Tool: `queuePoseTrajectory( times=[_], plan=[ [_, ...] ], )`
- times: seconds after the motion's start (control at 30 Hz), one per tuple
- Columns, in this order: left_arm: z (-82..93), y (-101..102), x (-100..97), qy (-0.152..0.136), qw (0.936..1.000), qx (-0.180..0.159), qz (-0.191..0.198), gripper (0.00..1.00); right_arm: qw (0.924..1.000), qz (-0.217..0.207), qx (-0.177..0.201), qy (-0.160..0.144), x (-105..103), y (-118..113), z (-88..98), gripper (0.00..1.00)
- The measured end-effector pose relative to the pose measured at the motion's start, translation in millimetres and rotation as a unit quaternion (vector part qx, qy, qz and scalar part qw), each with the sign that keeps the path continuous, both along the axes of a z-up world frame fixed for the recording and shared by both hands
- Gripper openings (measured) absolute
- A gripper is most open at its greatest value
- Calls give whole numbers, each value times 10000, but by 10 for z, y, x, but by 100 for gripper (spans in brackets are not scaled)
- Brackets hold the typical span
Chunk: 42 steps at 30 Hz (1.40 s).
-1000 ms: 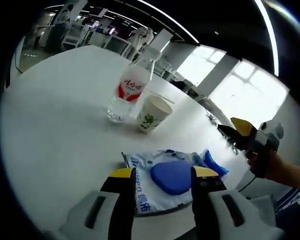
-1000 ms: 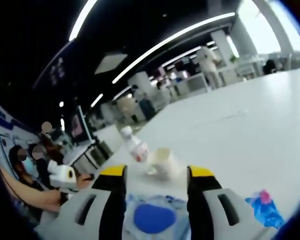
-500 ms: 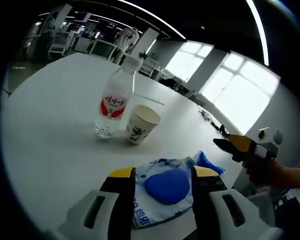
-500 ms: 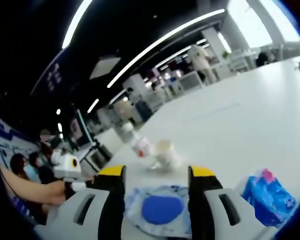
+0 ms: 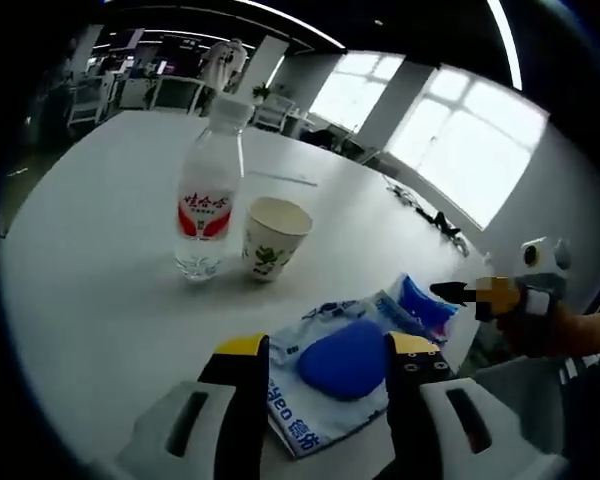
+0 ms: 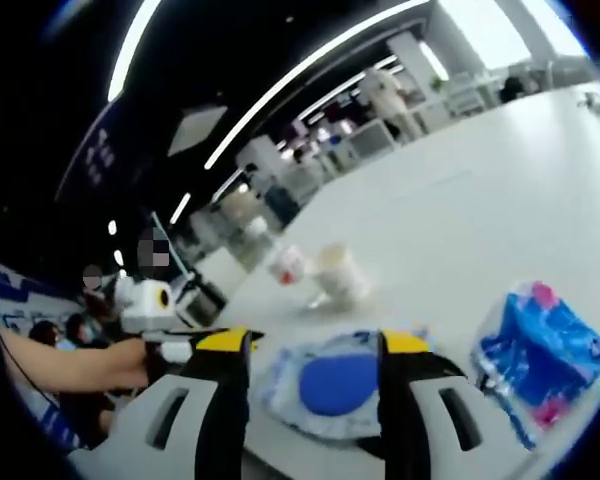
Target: Arrange the tabletop items into an orderly group along one side of the table until the central work area is clear of visible clutter.
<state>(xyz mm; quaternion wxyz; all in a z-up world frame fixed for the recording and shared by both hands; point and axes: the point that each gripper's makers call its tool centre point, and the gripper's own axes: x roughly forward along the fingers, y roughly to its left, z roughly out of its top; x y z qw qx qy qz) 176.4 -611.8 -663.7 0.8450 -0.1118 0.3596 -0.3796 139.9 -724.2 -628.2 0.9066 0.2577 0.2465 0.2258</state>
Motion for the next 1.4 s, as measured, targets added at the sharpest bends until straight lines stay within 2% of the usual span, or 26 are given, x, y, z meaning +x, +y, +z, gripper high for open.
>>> queuePoseTrajectory(
  times=[0.17, 0.4, 0.73, 0.8, 0.93, 1.0, 1.17, 1.3, 1.4],
  plan=[
    [11, -108, 48, 8, 9997, 12, -257, 47, 9998, 72, 44, 155, -65, 15, -43, 48],
    [-45, -189, 132, -17, 9980, 285, -567, 48, 9992, 65, 92, 376, -124, 28, -118, 47],
    [-220, -247, 143, 184, 9927, 676, -986, 48, 9977, 39, 270, 614, -180, 64, -184, 47],
    [-248, -245, 148, 260, 9925, 649, -1004, 49, 9972, 80, 338, 660, -206, 90, -195, 47],
    [-287, -236, 162, 351, 9926, 658, -959, 50, 9955, 103, 413, 844, -267, 129, -274, 47],
    [-309, -237, 158, 365, 9917, 712, -1005, 50, 9932, 57, 496, 1056, -306, 145, -349, 47],
    [-356, -235, 162, 439, 9903, 771, -1069, 50, 9903, 202, 564, 1257, -368, 229, -409, 47],
    [-411, -227, 184, 485, 9894, 806, -1103, 50, 9855, 247, 649, 1551, -432, 307, -462, 47],
    [-468, -230, 152, 628, 9879, 856, -1133, 49, 9827, 415, 604, 1698, -503, 408, -517, 47]
  ],
)
